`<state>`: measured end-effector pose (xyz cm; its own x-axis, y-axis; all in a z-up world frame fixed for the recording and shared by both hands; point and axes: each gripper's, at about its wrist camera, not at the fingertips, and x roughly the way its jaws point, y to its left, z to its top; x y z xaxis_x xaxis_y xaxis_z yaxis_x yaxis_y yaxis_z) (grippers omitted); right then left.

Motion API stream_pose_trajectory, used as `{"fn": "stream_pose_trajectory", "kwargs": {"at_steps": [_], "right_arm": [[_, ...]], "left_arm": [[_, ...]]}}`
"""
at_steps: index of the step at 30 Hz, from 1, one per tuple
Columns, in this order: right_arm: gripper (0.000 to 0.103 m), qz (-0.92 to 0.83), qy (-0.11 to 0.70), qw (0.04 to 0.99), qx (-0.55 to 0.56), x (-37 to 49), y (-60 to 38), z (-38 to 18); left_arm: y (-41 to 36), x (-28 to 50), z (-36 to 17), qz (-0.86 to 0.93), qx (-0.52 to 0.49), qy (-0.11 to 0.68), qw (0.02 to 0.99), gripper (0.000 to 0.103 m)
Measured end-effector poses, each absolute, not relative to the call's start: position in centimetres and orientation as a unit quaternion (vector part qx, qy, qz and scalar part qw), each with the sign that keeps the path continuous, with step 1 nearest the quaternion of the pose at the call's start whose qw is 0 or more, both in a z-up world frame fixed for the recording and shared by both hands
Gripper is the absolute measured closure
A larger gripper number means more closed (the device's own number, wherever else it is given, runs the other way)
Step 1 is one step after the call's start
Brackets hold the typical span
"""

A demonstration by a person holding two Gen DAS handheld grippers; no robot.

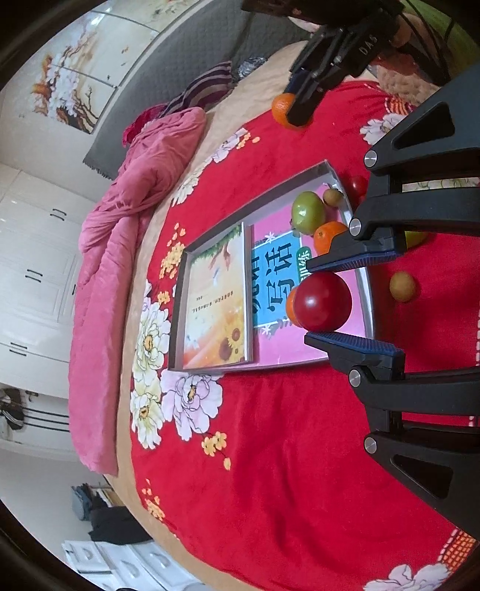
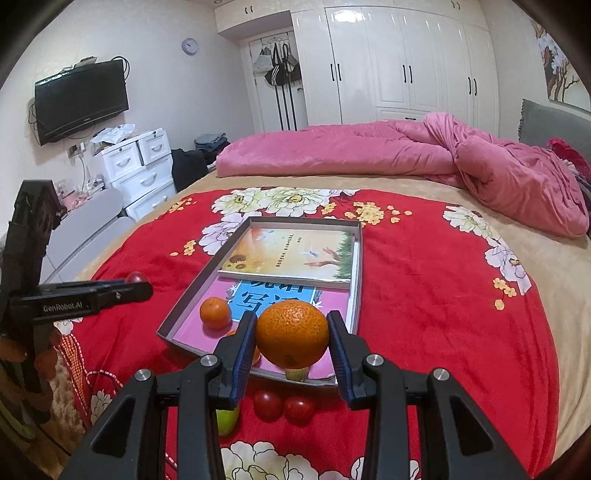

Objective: Organize fruits
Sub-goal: 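Carry the tomato over the pink book with the left gripper while the right gripper carries the orange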

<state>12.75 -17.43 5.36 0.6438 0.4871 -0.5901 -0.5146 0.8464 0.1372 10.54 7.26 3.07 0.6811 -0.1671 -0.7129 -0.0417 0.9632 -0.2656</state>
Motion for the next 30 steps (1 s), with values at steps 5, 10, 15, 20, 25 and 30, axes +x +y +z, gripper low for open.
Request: {"fn": "stream_pose_trajectory", "kwargs": {"at_steps": [5, 10, 15, 20, 25, 30], "right_arm": [[0.064, 0.276, 0.32, 0.906, -0.022, 12.9, -17.3, 5.3], [0.064, 0.276, 0.321, 0.906, -0.023, 13.3, -16.9, 5.3], [0.064, 0.277, 0.323, 0.905, -0.022, 13.7, -16.7, 5.1], [0.064, 0.278, 0.324, 0.904, -0.021, 13.9, -16.6, 4.9], [0.064, 0.281, 0.328, 0.902, -0.024, 14.2, -16.2, 4.4], [0.064, 0.286, 0.332, 0.898, -0.029, 14.4, -15.8, 3.8]], "left_arm": [[6.7, 11.0, 2.3, -0.042, -0.126, 0.401, 0.907, 0.07], [6.3, 11.4, 1.7, -0.045, -0.119, 0.406, 0.905, 0.07], [6.0, 11.7, 0.9, -0.046, -0.117, 0.414, 0.901, 0.07], [5.6, 12.1, 0.3, -0.049, -0.112, 0.422, 0.898, 0.07], [5.4, 12.3, -0.3, -0.05, -0.107, 0.427, 0.897, 0.07], [5.2, 12.6, -0.9, -0.052, -0.104, 0.434, 0.893, 0.07]]}}
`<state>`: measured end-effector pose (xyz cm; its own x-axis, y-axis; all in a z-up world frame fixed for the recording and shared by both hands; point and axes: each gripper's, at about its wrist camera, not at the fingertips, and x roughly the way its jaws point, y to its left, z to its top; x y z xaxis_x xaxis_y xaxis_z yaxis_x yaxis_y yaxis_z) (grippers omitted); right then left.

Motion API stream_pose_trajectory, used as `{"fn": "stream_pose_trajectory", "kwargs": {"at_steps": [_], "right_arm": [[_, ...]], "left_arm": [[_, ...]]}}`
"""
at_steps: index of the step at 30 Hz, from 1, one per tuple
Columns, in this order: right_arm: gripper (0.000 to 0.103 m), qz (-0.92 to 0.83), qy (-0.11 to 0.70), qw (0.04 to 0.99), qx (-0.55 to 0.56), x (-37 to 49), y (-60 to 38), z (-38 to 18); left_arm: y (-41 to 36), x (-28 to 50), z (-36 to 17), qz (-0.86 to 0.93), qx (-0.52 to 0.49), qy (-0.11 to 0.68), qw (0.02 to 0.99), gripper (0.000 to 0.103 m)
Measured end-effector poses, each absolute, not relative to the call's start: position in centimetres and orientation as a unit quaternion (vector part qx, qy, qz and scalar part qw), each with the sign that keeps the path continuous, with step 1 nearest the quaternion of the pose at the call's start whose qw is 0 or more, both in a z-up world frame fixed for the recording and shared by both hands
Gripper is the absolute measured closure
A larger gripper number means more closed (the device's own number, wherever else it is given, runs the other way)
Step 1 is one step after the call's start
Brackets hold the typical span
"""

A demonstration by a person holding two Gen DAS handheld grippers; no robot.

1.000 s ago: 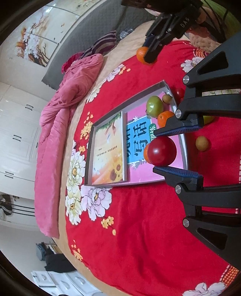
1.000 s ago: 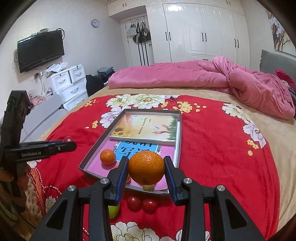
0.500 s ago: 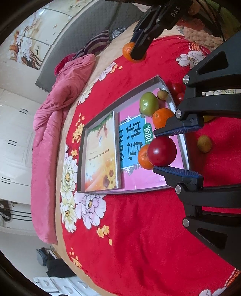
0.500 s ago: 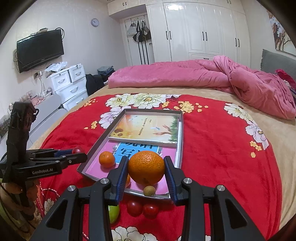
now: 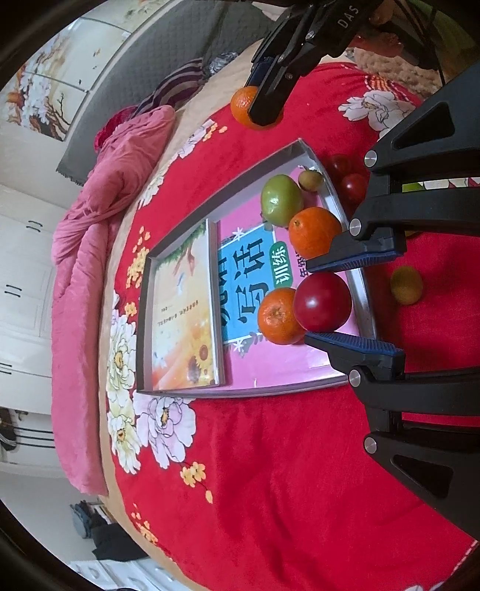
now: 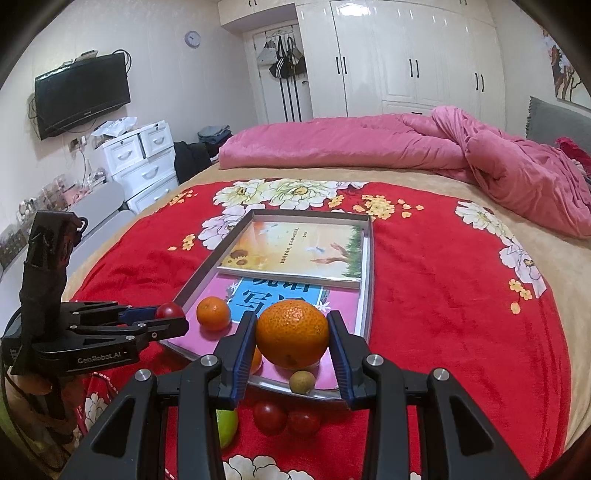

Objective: Organize fruits
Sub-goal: 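Carry the tomato over the pink book with the left gripper while the right gripper carries the orange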

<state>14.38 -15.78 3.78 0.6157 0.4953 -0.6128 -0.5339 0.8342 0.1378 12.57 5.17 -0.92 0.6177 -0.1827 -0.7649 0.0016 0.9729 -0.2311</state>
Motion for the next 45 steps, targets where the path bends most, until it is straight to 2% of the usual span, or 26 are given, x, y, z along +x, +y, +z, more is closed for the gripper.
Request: {"fn": "stream_pose_trajectory", "kwargs": {"at_steps": [45], "right_arm": [[0.064, 0.294, 0.369, 0.879, -0.07, 15.6, -13.0, -0.7]], "left_arm": [[5.1, 13.5, -3.0, -0.046, -0.084, 0.462, 0.882, 0.07]]}}
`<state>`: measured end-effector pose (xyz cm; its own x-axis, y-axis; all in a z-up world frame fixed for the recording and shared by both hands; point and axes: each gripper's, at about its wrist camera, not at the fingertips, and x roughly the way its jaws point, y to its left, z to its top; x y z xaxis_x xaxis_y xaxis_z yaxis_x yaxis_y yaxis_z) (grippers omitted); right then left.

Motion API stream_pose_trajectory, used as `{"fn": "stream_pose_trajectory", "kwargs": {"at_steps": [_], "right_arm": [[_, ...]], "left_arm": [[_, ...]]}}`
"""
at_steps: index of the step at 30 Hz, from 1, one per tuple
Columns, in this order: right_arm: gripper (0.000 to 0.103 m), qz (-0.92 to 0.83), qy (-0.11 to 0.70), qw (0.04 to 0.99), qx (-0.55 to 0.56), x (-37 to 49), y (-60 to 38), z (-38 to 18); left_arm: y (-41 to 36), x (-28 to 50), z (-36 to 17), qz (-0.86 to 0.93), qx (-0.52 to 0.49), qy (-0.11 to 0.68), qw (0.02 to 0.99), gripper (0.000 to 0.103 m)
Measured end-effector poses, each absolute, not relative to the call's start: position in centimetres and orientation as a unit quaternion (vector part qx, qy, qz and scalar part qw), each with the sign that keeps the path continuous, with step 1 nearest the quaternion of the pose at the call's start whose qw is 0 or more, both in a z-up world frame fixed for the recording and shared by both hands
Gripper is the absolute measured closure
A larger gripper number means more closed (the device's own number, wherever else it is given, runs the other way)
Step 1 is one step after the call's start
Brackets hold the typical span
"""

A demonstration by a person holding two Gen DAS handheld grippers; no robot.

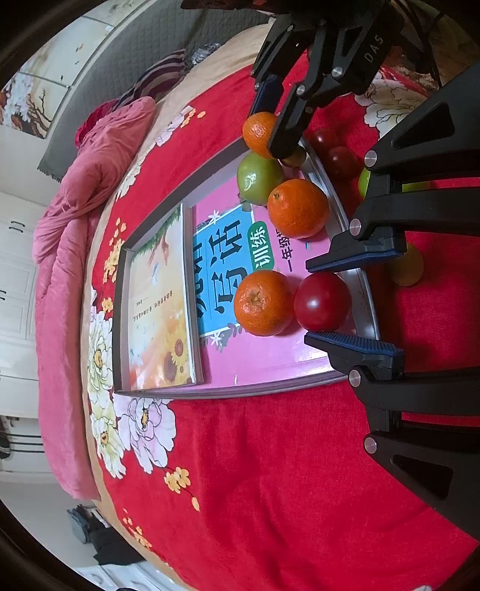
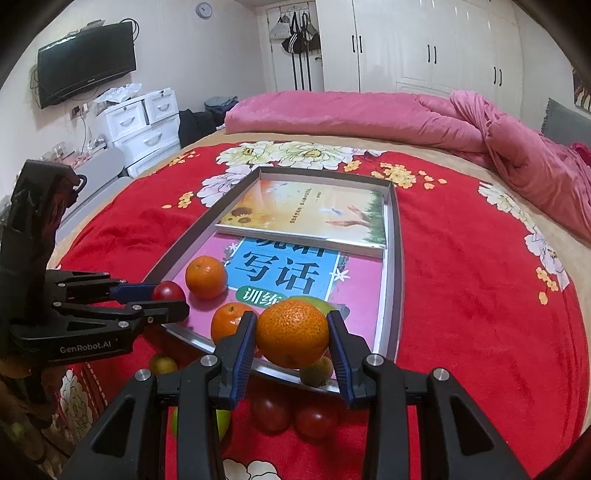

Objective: Organize fruits
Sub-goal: 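Carry the tomato over the pink book with the left gripper while the right gripper carries the orange, then open the left gripper to drop the tomato while the right gripper releases the orange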

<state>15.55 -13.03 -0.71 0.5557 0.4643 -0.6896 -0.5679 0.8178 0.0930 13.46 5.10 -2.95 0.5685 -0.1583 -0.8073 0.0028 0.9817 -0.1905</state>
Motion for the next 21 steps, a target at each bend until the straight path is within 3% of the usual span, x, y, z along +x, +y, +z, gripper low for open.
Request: {"fn": "stream_pose_trajectory", "kwargs": {"at_steps": [21], "right_arm": [[0.064, 0.296, 0.387, 0.871, -0.062, 15.8, -13.0, -1.8]], "left_arm": [[5.1, 13.5, -3.0, -0.046, -0.085, 0.463, 0.881, 0.07]]}}
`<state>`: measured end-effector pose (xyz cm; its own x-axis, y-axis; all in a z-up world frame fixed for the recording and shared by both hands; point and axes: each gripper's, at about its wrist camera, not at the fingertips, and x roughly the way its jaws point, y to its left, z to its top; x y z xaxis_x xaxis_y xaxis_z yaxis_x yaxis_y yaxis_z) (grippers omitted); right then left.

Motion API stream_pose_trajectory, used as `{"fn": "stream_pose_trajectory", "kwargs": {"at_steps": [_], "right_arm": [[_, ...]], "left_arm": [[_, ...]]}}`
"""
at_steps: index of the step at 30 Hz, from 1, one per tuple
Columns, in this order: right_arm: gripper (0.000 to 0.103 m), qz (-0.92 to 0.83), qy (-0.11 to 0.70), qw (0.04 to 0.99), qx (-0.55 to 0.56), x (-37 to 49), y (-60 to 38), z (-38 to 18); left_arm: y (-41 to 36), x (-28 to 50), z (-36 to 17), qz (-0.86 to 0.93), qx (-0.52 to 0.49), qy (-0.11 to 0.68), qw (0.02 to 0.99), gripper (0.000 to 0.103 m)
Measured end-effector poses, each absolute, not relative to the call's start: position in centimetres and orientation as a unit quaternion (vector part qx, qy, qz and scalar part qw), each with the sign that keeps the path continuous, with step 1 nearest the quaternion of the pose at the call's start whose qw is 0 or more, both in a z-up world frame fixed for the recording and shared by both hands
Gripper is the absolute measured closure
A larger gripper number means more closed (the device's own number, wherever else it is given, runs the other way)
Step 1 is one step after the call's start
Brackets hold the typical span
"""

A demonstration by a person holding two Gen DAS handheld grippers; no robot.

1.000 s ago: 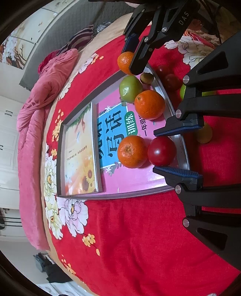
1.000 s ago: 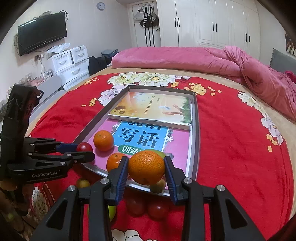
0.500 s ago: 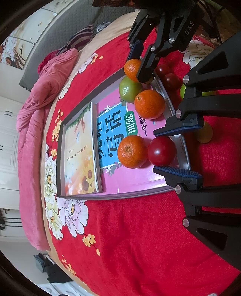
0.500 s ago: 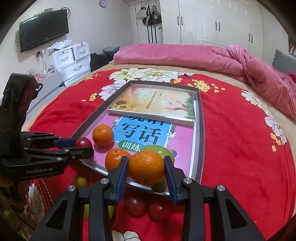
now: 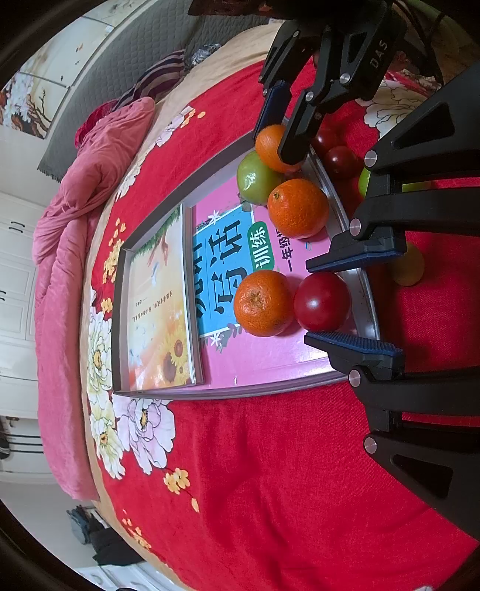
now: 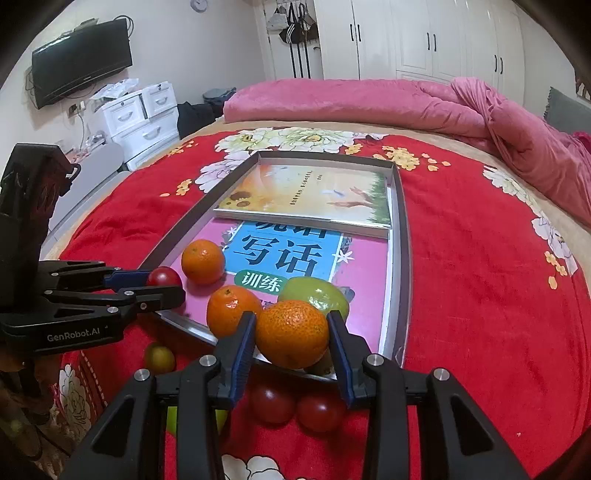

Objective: Organize fruits
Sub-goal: 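Open the left gripper to drop the tomato while the right gripper releases the orange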

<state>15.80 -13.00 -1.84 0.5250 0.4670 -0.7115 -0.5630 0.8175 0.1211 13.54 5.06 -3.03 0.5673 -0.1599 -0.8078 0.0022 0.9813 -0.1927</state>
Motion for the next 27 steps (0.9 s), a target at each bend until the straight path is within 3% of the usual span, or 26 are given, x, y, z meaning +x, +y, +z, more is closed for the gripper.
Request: {"fn": "stream_pose_trajectory", "kwargs": {"at_steps": [14, 27], "right_arm": [[0.063, 0.311, 0.381, 0.868, -0.062, 15.0, -12.6, -1.3], [0.053, 0.3, 0.381, 0.873, -0.051, 14.9, -13.5, -0.6]], "left_arm": [[5.1, 13.6, -3.1, -0.046, -0.085, 0.463, 0.881, 0.07], [5.1, 13.6, -3.2, -0.051, -0.093, 0.464, 0.879, 0.067]]}}
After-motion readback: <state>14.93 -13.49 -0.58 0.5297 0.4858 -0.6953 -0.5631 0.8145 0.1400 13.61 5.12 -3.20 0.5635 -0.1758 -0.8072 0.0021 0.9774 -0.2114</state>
